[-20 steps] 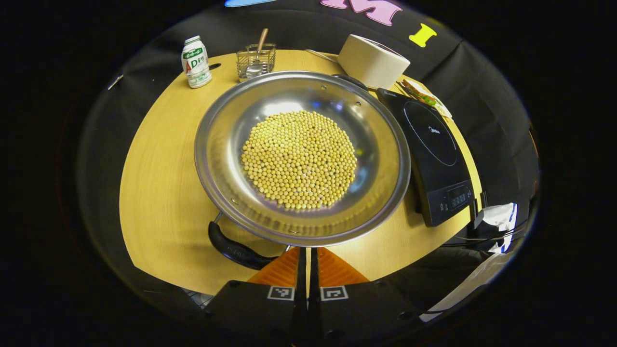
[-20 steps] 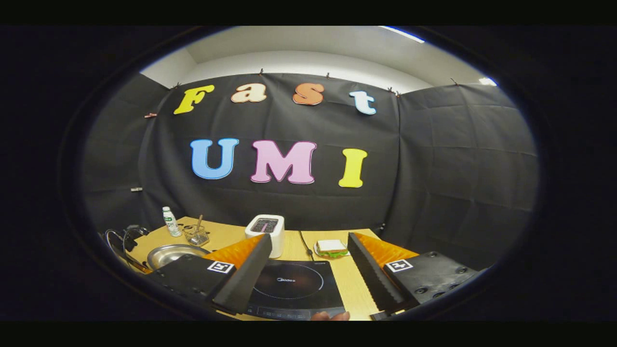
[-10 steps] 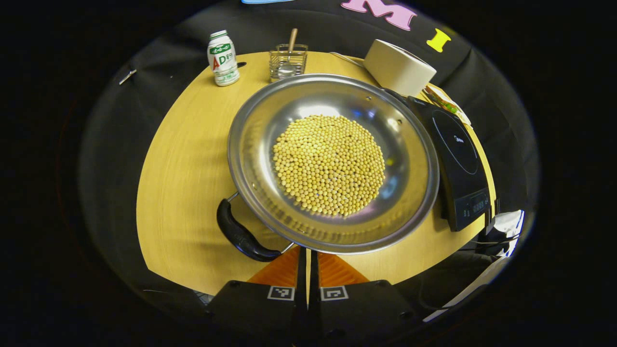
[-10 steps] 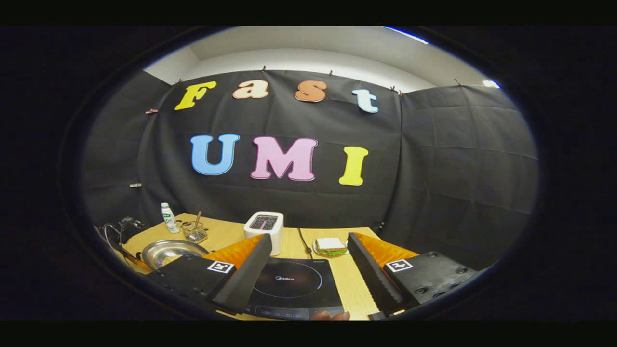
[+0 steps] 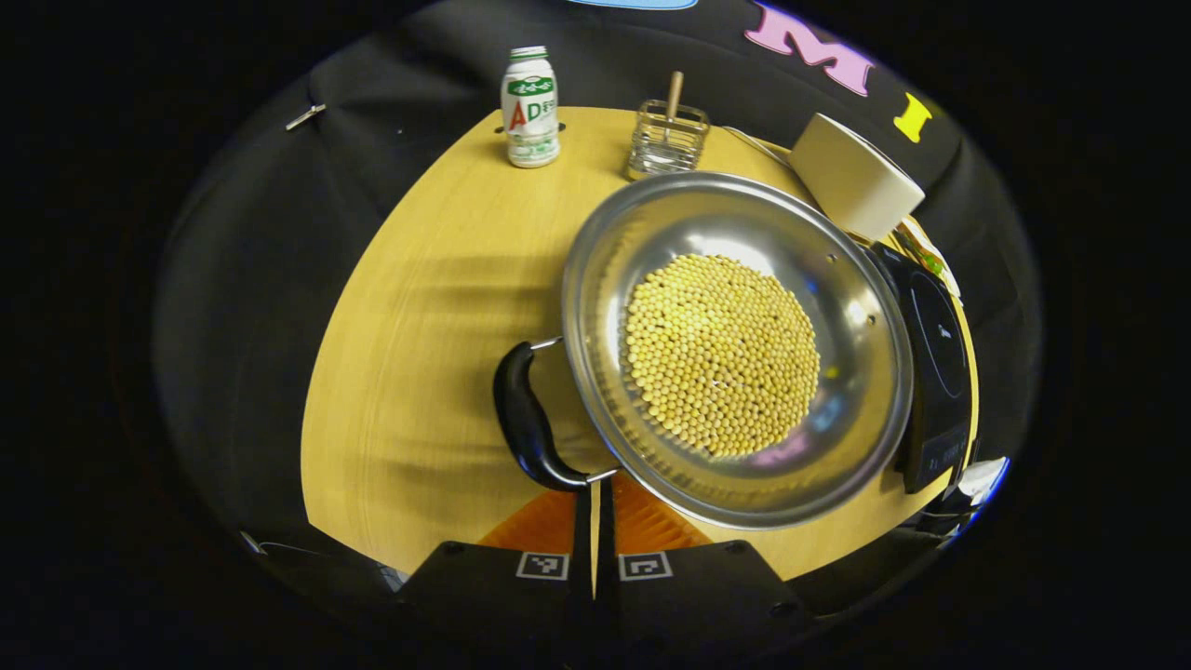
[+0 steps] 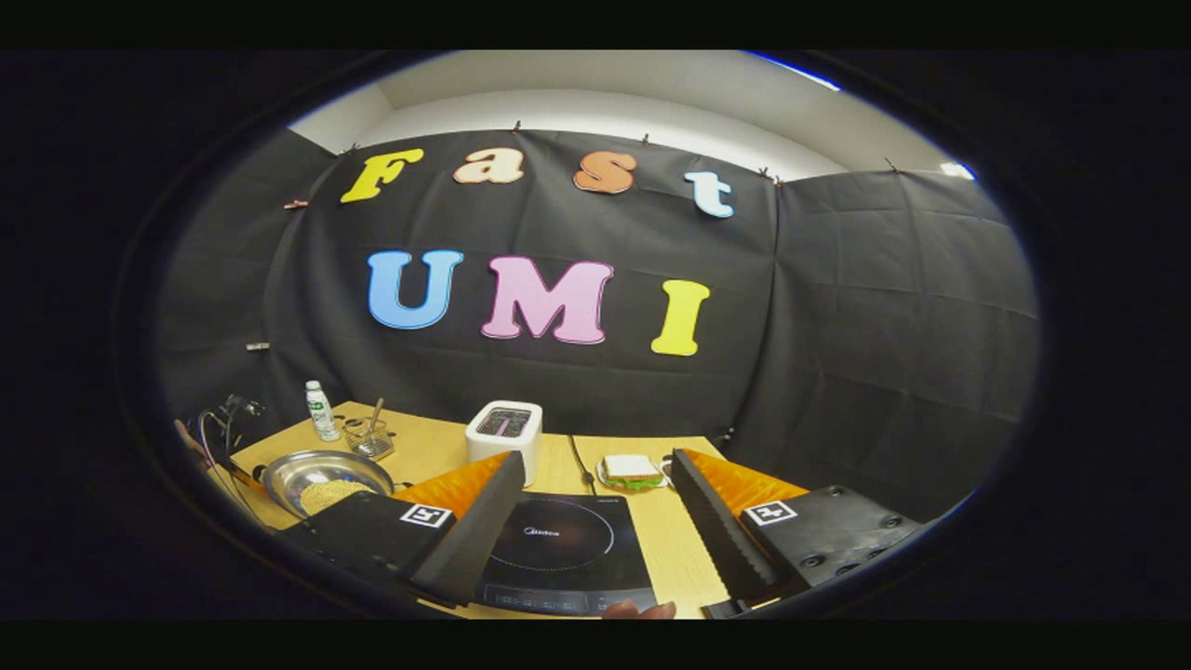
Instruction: First push the handle of the pot to place it horizontally, then grasp the pot with both hands and set it on the induction cooktop.
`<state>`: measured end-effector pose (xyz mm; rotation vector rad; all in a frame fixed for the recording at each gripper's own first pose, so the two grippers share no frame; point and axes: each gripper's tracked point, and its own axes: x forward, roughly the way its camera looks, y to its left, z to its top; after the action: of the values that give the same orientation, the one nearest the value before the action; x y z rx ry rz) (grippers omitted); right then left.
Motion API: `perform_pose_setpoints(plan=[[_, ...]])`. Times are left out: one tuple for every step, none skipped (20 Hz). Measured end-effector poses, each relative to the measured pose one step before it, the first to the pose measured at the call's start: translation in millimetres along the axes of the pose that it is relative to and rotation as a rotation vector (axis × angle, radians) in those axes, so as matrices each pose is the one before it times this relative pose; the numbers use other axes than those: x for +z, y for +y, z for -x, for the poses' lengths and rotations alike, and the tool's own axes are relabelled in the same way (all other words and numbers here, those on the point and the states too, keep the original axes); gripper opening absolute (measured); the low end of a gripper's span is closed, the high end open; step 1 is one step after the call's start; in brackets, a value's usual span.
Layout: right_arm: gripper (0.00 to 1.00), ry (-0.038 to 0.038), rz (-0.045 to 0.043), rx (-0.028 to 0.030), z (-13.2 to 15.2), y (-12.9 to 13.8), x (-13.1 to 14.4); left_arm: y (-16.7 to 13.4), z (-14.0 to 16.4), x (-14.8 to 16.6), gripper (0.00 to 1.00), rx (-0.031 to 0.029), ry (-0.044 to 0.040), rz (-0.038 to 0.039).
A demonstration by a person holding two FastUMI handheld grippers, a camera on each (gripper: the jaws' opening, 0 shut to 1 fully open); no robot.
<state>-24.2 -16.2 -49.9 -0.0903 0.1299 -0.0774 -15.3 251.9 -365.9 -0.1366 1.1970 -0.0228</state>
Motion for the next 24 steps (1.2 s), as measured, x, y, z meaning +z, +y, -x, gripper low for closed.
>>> perform_pose_setpoints(plan=[[0.98, 0.00125, 0.00308, 0.00075, 0.44, 0.19, -0.41, 4.92, -2.54, 5.16, 0.05, 0.01136, -0.00594, 0.00166], [0.98, 0.00032, 0.00472, 0.00023, 0.37, 0.46, 0.25, 4.99, -2.36, 6.44, 0.05, 0.01096, -0.00649, 0.00092], [0.98, 0.00096, 0.00519, -0.00002, 2.07, 0.15, -0.31, 4.55, -2.34, 4.26, 0.05, 0.01007, -0.00677, 0.00003], [0.96, 0.00273, 0.00643, 0.00073, 0.79, 0.49, -0.52, 4.02, -2.66, 5.83, 0.05, 0.00922, -0.01106, -0.00072], [0.98, 0.00192, 0.00649, -0.00020, -0.70, 1.08, -0.57, 3.67, -2.86, 6.31, 0.05, 0.00886, -0.01139, -0.00167], [0.98, 0.00155, 0.00508, -0.00035, -0.14, 0.65, -0.45, 3.27, -2.95, 6.40, 0.05, 0.00888, -0.01119, -0.00401], [0.98, 0.00131, 0.00436, -0.00071, 0.65, 0.92, 0.01, 2.15, -3.22, 5.22, 0.05, 0.00767, -0.00919, -0.00566], [0.98, 0.00115, 0.00382, -0.00017, 0.07, 1.02, 0.01, 1.74, -2.87, 6.69, 0.05, 0.00391, -0.01164, -0.01459], [0.98, 0.00170, 0.00489, -0.00045, 0.21, 0.56, -0.06, 1.25, -2.74, 5.77, 0.05, 0.00398, -0.01226, -0.02004], [0.98, 0.00319, 0.00506, -0.00197, 0.04, 0.50, -1.29, 1.71, -3.16, 5.56, 0.05, 0.00635, -0.00638, -0.01901], [0.98, 0.00396, 0.00438, -0.00115, -0.25, 1.87, -1.01, 1.19, -2.91, 5.31, 0.05, 0.00775, -0.00489, -0.01499], [0.98, 0.00309, 0.00553, -0.00268, 0.62, 0.79, -0.49, 0.21, -2.68, 5.59, 0.05, 0.00676, -0.00453, -0.01341], [0.98, -0.00033, 0.00627, -0.00299, 0.75, 0.31, -0.05, -0.81, -1.92, 4.66, 0.05, 0.00514, -0.00701, -0.01485], [0.98, -0.00139, 0.00575, -0.00236, 0.27, 0.61, 1.34, -0.78, -2.47, 5.00, 0.05, 0.00403, -0.00797, -0.01568], [0.98, -0.00053, 0.00694, -0.00202, 0.14, 1.13, -0.32, -1.79, -0.97, 3.69, 0.05, 0.00161, -0.00777, -0.01085], [0.98, 0.00010, 0.00519, -0.00248, 0.55, 0.30, 0.50, -2.52, -1.25, 3.53, 0.05, -0.00072, -0.00734, -0.00547], [0.98, 0.00201, 0.00014, -0.00065, 0.26, 1.29, -0.16, -2.06, -1.65, 2.70, 0.05, -0.00317, -0.00888, -0.00194], [0.98, 0.00341, -0.00197, -0.00022, 0.03, 1.41, -0.28, -2.05, -1.21, 2.76, 0.05, -0.00455, -0.00882, 0.00079], [0.98, 0.00206, -0.00070, 0.00126, -0.42, 2.05, 0.13, -1.11, -0.92, 0.70, 0.05, -0.00360, -0.00622, 0.00042], [0.98, 0.00204, 0.00073, -0.00019, -0.30, 1.50, 0.40, -0.25, 0.45, 0.45, 0.05, 0.00024, -0.00626, 0.00251], [0.98, 0.00321, -0.00034, 0.00137, 0.20, 1.54, -0.06, -1.17, 1.58, -1.02, 0.05, -0.00457, -0.00550, 0.00799], [0.99, 0.00623, -0.00244, 0.00181, -0.06, 1.79, 0.00, -0.88, 1.28, -2.30, 0.05, -0.00836, -0.00746, 0.00938], [0.99, 0.00574, -0.00231, 0.00288, -0.22, 2.23, -0.38, -0.39, 1.93, -2.99, 0.05, -0.00466, -0.00885, 0.00816], [0.98, 0.00271, -0.00131, 0.00522, -1.05, 3.27, 0.84, 0.40, 2.98, -1.70, 0.05, 0.00171, -0.01547, -0.00017]])
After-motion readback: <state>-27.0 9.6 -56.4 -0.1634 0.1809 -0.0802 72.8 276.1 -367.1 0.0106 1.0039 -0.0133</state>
